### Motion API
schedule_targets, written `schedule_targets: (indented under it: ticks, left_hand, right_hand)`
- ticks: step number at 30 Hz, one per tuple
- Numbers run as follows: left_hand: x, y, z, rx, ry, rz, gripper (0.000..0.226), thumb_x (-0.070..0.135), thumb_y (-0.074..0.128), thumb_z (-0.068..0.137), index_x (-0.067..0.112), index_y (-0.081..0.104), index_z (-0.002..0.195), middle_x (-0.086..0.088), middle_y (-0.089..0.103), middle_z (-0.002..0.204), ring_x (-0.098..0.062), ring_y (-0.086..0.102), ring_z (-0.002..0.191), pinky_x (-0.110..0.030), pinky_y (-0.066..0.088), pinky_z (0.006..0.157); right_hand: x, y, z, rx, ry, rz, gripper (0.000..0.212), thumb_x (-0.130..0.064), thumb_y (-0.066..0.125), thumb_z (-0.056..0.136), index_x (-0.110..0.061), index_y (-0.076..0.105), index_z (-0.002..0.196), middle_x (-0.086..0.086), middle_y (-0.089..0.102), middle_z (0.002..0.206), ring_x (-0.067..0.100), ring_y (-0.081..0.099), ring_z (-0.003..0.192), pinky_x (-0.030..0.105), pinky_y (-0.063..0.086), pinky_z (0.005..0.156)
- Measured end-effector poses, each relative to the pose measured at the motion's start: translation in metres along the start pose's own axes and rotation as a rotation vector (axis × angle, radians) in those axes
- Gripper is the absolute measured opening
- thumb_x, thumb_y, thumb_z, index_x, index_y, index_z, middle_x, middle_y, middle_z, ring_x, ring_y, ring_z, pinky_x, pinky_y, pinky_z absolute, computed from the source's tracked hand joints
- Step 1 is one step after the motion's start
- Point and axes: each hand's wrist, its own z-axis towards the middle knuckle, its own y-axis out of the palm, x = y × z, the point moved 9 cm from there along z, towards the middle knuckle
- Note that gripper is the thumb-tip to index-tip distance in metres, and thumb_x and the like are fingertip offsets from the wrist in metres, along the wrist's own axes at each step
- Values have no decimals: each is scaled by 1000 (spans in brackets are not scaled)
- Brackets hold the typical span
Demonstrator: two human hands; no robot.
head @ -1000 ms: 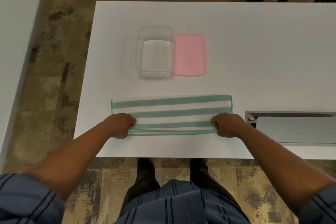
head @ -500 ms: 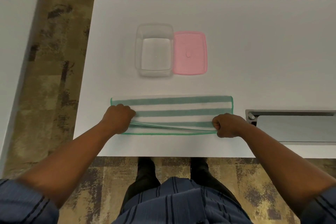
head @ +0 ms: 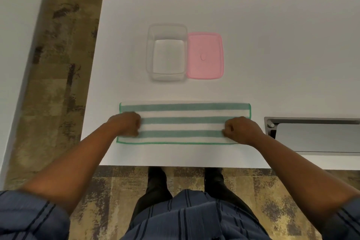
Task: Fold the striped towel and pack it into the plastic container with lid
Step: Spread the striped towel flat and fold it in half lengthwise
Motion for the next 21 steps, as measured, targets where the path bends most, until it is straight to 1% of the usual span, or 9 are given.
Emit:
schedule_targets:
  ticks: [2, 3, 5, 8, 11, 15, 18, 20, 21]
  left_hand:
    - [-23, -22, 6, 220, -100, -266, 28, 13, 69, 76, 18, 61, 103, -8, 62, 115, -27, 60, 98, -35, 51, 81]
    - [-37, -27, 6, 313, -159, -370, 33, 10, 70, 76, 16, 58, 106, -11, 61, 114, -28, 59, 96, -34, 48, 77]
    - [-59, -25, 3, 418, -268, -534, 46, 11, 75, 76, 12, 51, 115, -14, 56, 116, -30, 58, 96, -35, 45, 75]
    - [-73, -9, 2, 472, -356, -701, 58, 13, 75, 82, 8, 44, 131, -17, 50, 124, -35, 57, 107, -37, 47, 79]
    - [-79, -1, 4, 532, -383, -785, 49, 12, 68, 86, 6, 46, 130, -19, 55, 125, -38, 58, 110, -41, 49, 86]
    - [-77, 2, 7, 572, -409, -901, 29, 19, 65, 92, 5, 55, 116, -16, 63, 111, -33, 58, 101, -34, 41, 80]
    - [-76, 2, 9, 588, -417, -911, 19, 22, 61, 95, 4, 58, 100, -12, 60, 94, -36, 59, 95, -35, 38, 74]
    - [-77, 3, 9, 612, -438, -928, 17, 23, 58, 96, 6, 56, 96, -13, 60, 93, -38, 60, 96, -36, 39, 74]
    - [-77, 3, 7, 628, -451, -933, 18, 24, 57, 96, 6, 55, 96, -14, 60, 98, -39, 60, 97, -37, 41, 75]
  right_hand:
    - [-2, -11, 2, 202, -32, 61, 17, -38, 61, 91, -22, 61, 88, -1, 59, 90, 26, 59, 85, 32, 44, 65]
    - [-4, -15, 3, 276, -43, 72, 19, -37, 64, 90, -21, 63, 101, 1, 60, 99, 27, 59, 92, 34, 47, 68]
    - [-5, -17, 5, 359, -53, 46, 40, -37, 68, 88, -17, 61, 122, 7, 58, 118, 32, 55, 106, 42, 54, 76]
    - [-8, -8, 7, 376, -56, -53, 62, -46, 71, 85, -16, 55, 137, 13, 52, 137, 40, 50, 119, 49, 55, 83]
    - [-9, 5, 8, 337, -20, -105, 71, -54, 65, 88, -23, 46, 149, 14, 41, 153, 41, 40, 134, 55, 50, 91]
    - [-7, 16, 11, 278, 43, -100, 69, -55, 50, 97, -29, 30, 156, 9, 25, 163, 36, 23, 146, 60, 35, 106]
    - [-10, 15, 10, 299, 38, -88, 65, -51, 49, 99, -27, 30, 156, 10, 25, 163, 37, 24, 146, 61, 34, 106]
    - [-12, 16, 11, 304, 63, -106, 63, -48, 48, 100, -26, 31, 156, 11, 26, 163, 38, 24, 146, 61, 34, 105]
    - [-15, 15, 11, 321, 78, -110, 61, -46, 48, 100, -25, 32, 155, 11, 26, 162, 38, 25, 145, 61, 33, 104]
